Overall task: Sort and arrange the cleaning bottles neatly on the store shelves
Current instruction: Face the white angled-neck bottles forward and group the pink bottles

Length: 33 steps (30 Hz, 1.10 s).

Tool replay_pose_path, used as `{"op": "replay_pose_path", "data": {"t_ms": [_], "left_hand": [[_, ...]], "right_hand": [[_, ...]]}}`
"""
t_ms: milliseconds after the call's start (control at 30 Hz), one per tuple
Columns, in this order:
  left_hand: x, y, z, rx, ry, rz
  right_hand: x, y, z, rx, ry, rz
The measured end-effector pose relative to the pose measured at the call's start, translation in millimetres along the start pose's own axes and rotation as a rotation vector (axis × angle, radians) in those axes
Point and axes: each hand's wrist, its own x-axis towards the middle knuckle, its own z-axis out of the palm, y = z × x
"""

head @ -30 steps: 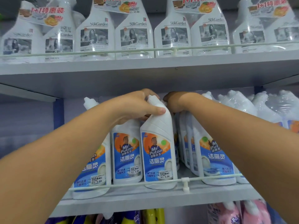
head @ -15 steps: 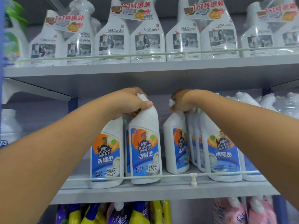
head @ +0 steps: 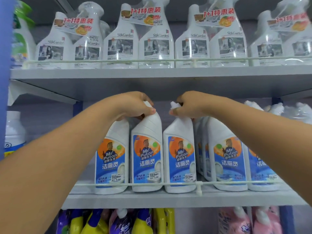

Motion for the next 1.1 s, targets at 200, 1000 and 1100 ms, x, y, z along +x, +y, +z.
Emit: {"op": "replay_pose_path", "data": {"t_ms": [200,1000,1100], "left_hand": [[-6.8,8.9,2.8,0.108,-0.009,-0.009],[-104.8,-163.1,46.7,-0.435,0.344,-0.244],[-107.3,-163.8,47.7,-0.46,0.344,-0.239]], "right_hand": [[-18.9,7.5,20.7,0.368,0.026,0.037],[-78.2,17.8,154.1,1.245,-0.019,0.1],[-83.8,12.3,153.0,1.229,0.009,0.157]]}}
